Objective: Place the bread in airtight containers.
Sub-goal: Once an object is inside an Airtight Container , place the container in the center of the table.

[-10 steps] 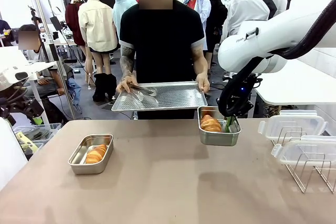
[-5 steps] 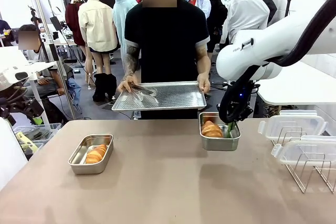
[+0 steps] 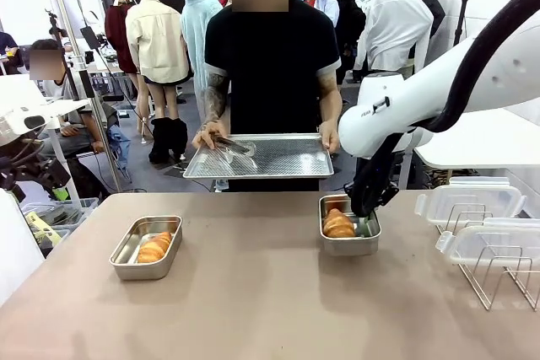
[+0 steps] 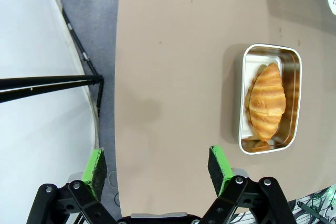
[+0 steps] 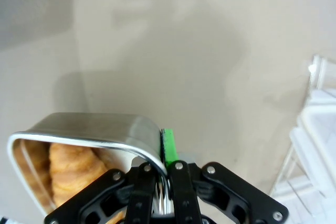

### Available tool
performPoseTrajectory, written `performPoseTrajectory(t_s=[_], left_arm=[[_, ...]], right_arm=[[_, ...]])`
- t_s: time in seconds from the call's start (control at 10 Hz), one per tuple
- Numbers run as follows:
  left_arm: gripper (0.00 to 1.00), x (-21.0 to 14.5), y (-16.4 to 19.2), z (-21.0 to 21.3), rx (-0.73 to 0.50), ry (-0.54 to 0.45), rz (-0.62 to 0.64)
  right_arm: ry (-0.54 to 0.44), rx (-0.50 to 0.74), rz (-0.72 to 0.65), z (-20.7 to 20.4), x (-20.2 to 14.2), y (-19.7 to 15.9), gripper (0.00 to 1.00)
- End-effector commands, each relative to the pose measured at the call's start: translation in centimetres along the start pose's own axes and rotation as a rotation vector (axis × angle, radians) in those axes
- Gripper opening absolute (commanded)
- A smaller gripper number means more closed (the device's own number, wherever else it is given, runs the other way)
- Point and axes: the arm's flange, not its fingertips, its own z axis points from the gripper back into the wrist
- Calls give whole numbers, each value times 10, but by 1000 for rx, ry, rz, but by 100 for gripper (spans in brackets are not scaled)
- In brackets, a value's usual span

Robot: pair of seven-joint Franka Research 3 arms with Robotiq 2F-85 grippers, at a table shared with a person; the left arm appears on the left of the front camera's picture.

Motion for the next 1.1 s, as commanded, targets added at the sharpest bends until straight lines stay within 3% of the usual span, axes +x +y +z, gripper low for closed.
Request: performPoseTrajectory(t_s=[0.0, 0.5, 0.6, 1.0], left_arm=[[100, -3, 1, 1, -5, 4, -14], [100, -3, 1, 1, -5, 4, -14], [100, -3, 1, 1, -5, 4, -14], [100, -3, 1, 1, -5, 4, -14]], right_arm=[[-19, -28, -1, -10, 19, 7, 0], [-26, -8, 19, -45, 34, 20, 0], [-26, -2, 13, -43, 34, 20, 15], [-22, -16, 22, -35, 30, 21, 92]])
